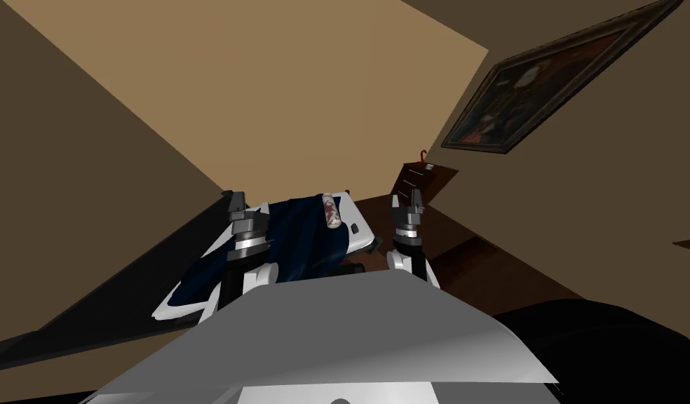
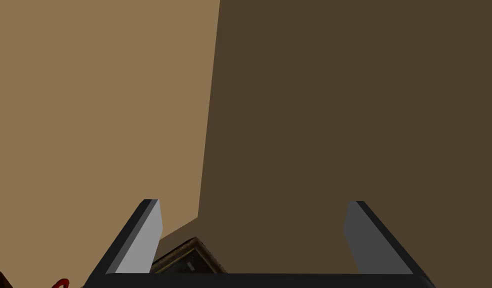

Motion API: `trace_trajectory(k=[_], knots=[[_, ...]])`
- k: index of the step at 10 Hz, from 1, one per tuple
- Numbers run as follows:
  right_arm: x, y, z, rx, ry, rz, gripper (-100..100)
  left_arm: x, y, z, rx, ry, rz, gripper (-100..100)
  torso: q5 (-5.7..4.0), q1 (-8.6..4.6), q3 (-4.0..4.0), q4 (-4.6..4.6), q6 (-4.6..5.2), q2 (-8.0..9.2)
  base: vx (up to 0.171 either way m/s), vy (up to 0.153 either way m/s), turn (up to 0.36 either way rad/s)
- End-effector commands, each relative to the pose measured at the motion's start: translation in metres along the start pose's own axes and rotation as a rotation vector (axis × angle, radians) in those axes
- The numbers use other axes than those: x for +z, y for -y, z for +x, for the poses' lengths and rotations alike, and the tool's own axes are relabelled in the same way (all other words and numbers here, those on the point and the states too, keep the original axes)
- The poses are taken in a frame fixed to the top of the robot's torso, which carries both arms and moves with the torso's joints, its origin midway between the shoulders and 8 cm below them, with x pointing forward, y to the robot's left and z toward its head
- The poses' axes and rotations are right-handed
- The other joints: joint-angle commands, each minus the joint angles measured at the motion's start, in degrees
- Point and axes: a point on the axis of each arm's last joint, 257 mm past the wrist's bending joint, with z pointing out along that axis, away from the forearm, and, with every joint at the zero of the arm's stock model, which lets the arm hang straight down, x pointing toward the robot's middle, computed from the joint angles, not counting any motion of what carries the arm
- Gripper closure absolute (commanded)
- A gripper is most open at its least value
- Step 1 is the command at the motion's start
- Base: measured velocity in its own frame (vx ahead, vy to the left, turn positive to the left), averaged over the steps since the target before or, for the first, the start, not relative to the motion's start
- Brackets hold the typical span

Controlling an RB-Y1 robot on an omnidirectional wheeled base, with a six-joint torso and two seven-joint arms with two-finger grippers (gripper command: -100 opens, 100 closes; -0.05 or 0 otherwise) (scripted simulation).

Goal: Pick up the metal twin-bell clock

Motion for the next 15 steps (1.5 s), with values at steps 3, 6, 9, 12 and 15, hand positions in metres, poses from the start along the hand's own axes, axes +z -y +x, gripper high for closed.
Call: trace_trajectory(k=[3, 6, 9, 12, 15], knots=[[-0.006, 0.031, 0.012, -0.111, -0.083, 0.072, -100, 0.000, 0.000, 0.000, 0.000, 0.000, 0.000, 0, -0.01, -0.06, -0.06, -0.02, -0.01, -0.10, 0.026, -0.010, 0.052], [-0.015, 0.067, 0.019, -0.234, -0.146, 0.150, -100, 0.000, 0.000, 0.000, 0.000, 0.000, 0.000, 0, -0.02, -0.08, -0.09, -0.04, -0.01, -0.16, 0.037, -0.017, 0.068], [-0.025, 0.097, 0.024, -0.342, -0.193, 0.210, -100, 0.000, 0.000, 0.000, 0.000, 0.000, 0.000, 0, -0.02, -0.07, -0.09, -0.04, 0.01, -0.15, 0.037, -0.019, 0.050], [-0.036, 0.128, 0.029, -0.441, -0.245, 0.270, -100, 0.000, 0.000, 0.000, 0.000, 0.000, 0.000, 0, -0.01, -0.06, -0.07, -0.03, 0.00, -0.12, 0.031, -0.017, 0.066], [-0.045, 0.148, 0.031, -0.521, -0.279, 0.307, -100, 0.000, 0.000, 0.000, 0.000, 0.000, 0.000, 0, -0.02, -0.08, -0.11, -0.04, -0.01, -0.19, 0.037, -0.020, 0.048]])
